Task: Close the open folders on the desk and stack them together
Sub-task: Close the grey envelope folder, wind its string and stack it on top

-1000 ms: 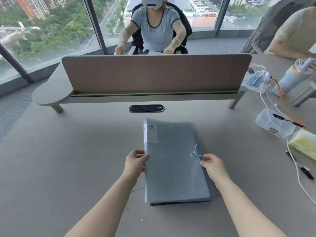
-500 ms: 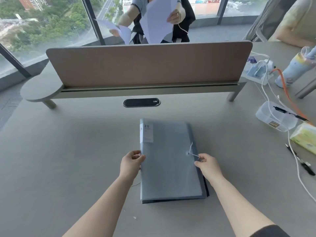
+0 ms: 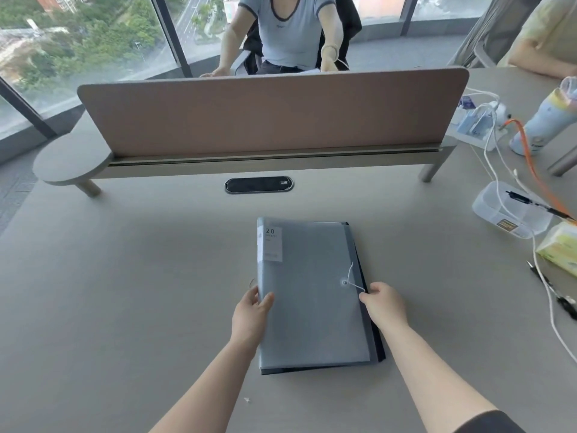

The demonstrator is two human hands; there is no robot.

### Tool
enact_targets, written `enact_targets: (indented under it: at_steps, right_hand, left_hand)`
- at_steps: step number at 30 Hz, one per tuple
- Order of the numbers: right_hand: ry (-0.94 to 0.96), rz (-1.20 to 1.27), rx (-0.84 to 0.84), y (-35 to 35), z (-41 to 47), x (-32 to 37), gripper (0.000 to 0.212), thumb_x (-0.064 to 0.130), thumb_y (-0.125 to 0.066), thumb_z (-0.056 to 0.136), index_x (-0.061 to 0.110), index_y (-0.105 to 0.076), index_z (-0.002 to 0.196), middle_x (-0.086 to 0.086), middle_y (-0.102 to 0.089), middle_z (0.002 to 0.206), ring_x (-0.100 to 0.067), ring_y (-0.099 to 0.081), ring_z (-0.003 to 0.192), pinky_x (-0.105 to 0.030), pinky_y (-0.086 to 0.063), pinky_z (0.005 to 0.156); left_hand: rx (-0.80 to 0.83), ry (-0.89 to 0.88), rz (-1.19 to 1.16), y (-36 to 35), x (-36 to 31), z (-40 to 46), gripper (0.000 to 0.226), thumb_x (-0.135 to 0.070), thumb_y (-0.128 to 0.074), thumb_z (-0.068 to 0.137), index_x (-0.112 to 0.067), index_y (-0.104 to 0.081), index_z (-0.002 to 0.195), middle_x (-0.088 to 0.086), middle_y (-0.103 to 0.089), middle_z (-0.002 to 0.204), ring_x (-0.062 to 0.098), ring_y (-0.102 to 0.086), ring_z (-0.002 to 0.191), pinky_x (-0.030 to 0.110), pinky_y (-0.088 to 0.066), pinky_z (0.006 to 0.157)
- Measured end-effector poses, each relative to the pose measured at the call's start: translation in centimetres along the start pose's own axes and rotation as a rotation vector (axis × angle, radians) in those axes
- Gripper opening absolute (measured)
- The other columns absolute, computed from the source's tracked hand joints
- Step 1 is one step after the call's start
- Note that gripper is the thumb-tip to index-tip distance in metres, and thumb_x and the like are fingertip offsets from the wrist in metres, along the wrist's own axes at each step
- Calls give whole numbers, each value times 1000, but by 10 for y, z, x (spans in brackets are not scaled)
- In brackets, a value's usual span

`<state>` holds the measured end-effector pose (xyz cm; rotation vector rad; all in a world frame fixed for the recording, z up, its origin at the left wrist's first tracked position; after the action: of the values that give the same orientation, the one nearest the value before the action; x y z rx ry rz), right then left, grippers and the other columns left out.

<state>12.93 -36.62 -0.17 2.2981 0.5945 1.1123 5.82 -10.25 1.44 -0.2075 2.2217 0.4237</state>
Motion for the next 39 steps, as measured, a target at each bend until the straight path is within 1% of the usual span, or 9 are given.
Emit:
enact_targets:
  at_steps: [3, 5, 9, 13, 16, 19, 25, 35, 39]
  right_hand:
    - [-20, 28, 24, -1, 3, 0, 10, 12, -63, 79, 20, -56, 76, -8, -51, 67, -27, -46, 68, -31, -28, 64]
    - [-55, 36, 28, -1, 6, -2, 14, 10, -63, 73, 4, -53, 66, -7, -40, 62, -22, -35, 64, -31, -22, 65]
    - [-86, 67, 50, -5, 12, -6, 24, 11, -63, 67, -8, -60, 81, -7, -38, 63, -20, -32, 62, -33, -22, 66]
    - [-54, 94, 75, -17, 10, -6, 29, 8, -64, 72, -11, -61, 93, -6, -44, 67, -18, -36, 64, -31, -25, 67]
    - [-17, 74, 101, -27, 1, -3, 6, 5, -62, 74, 0, -66, 74, -4, -44, 58, -20, -35, 59, -30, -23, 60]
    - [29, 65, 96, -34, -6, 0, 22, 1, -60, 74, 15, -57, 57, 2, -40, 48, -20, -32, 53, -30, -19, 55]
    - [48, 12, 81, -38, -10, 2, 27, 1, -59, 72, 17, -47, 54, 4, -37, 45, -20, -31, 51, -30, -17, 53]
    - [79, -105, 60, -36, -13, 6, 10, 12, -58, 80, 8, -64, 73, -3, -55, 57, -22, -44, 54, -28, -28, 52]
    - [80, -122, 45, -34, -14, 2, 16, 17, -57, 82, 8, -69, 86, -11, -72, 77, -29, -59, 66, -31, -40, 57]
  left_hand:
    - [-7, -13, 1, -2, 3, -2, 13, -31, -62, 91, -42, -66, 97, -9, -76, 95, 19, -73, 90, 48, -56, 89]
    - [-6, -7, -23, -2, 3, -2, 16, -28, -63, 91, -43, -68, 93, -8, -76, 93, 20, -73, 89, 49, -56, 89]
    - [-23, -10, -20, 4, 3, 1, 22, -26, -64, 90, -47, -70, 84, -5, -77, 91, 23, -73, 89, 49, -56, 88]
    - [-30, -13, -6, 14, 3, 5, 19, -29, -61, 91, -42, -71, 101, -12, -76, 91, 18, -72, 91, 44, -57, 87]
    - [-54, -15, -6, 22, 5, 5, 21, -30, -59, 91, -46, -67, 103, -14, -75, 98, 15, -71, 93, 43, -56, 88]
    - [-77, -16, -4, 27, 6, 5, 26, -29, -58, 93, -43, -64, 114, -14, -74, 101, 14, -69, 94, 40, -56, 87]
    - [-96, -28, -9, 26, 9, 3, 36, -27, -58, 93, -42, -59, 126, -17, -71, 106, 12, -68, 98, 38, -54, 89]
    - [-119, -25, 18, 25, 7, 4, 29, -28, -58, 92, -42, -59, 117, -18, -70, 102, 13, -67, 96, 38, -52, 88]
    - [-127, -9, 4, 26, 9, 5, 40, -30, -60, 90, -31, -57, 129, -11, -71, 110, 16, -67, 100, 38, -52, 90]
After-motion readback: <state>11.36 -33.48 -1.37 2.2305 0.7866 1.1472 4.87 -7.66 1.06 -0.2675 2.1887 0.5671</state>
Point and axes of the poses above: each hand's wrist, its own z-axis towards the middle knuckle, its own y-axis out of the back of the hand, x = y × z, the point moved 2 cm from there along z, towards the middle knuckle
